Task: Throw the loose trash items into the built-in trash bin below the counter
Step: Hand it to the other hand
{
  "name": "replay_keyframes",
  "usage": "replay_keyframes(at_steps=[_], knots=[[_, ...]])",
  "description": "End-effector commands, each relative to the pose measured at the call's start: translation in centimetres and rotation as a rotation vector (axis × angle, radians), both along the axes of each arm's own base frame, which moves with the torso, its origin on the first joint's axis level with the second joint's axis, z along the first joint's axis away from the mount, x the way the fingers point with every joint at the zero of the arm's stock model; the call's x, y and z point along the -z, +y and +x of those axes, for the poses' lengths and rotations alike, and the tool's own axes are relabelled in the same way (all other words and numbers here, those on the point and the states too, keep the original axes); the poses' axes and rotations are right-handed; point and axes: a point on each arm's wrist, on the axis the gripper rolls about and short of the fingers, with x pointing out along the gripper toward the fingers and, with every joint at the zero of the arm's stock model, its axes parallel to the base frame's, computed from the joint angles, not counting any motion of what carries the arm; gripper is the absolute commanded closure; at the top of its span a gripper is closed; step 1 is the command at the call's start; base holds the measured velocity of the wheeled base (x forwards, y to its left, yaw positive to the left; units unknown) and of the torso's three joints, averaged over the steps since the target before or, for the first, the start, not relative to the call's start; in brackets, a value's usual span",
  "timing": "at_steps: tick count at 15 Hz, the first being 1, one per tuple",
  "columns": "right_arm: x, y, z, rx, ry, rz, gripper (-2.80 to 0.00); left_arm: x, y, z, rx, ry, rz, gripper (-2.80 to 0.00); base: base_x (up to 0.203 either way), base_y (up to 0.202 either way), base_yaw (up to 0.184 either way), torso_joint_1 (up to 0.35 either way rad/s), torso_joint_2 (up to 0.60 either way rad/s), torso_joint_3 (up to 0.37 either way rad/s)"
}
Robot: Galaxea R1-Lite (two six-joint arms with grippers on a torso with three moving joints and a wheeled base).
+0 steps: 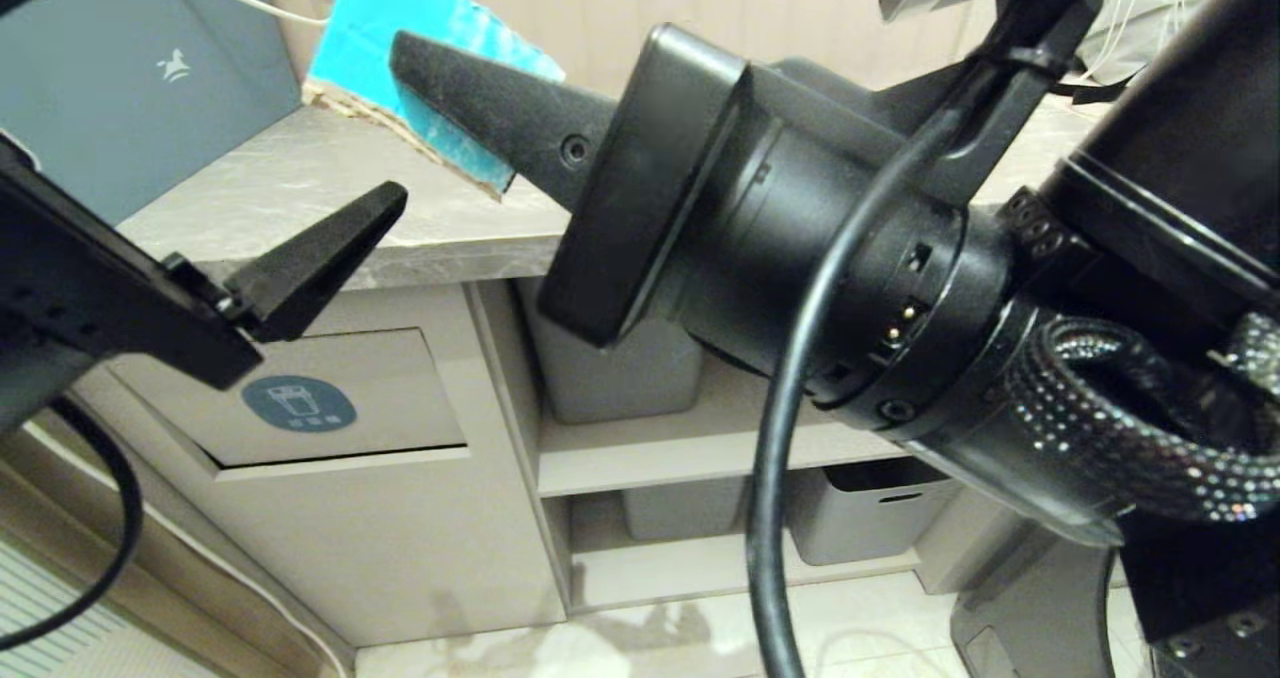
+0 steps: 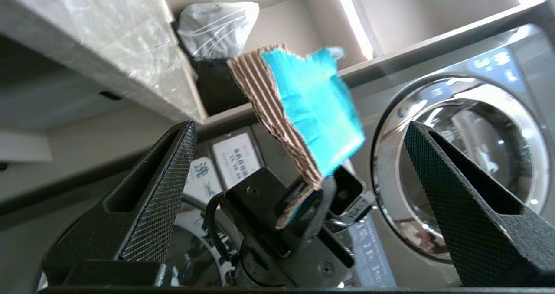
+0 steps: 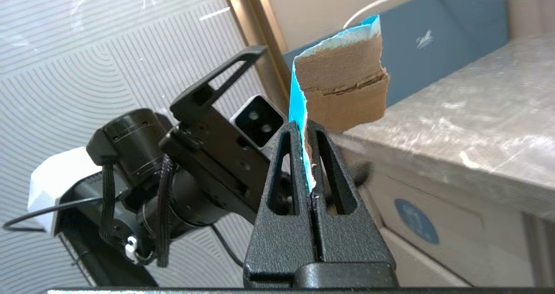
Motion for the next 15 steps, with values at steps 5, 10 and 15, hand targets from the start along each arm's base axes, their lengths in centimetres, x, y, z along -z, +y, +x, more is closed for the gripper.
replay_keyframes(at_steps=[5, 10, 15], knots=[[0.7, 0.7, -0.1, -0.019, -0.006, -0.001, 0.00, 0.3, -1.1, 1.1, 0.019, -0.021, -0.011, -2.80, 0.000, 0.000, 0.000, 0.000, 0.00, 0.000], [0.6, 0.6, -0.2, -0.016, -0.009, 0.001, 0.00, 0.4, -1.6, 1.6, 0.019, -0.021, -0.005, -2.80, 0.000, 0.000, 0.000, 0.000, 0.00, 0.000], [0.8, 0.8, -0.4, -0.017, -0.019, -0.010, 0.00, -0.1, -1.5, 1.5, -0.004, -0.065, 0.014, -2.80, 0.000, 0.000, 0.000, 0.000, 0.00, 0.000]])
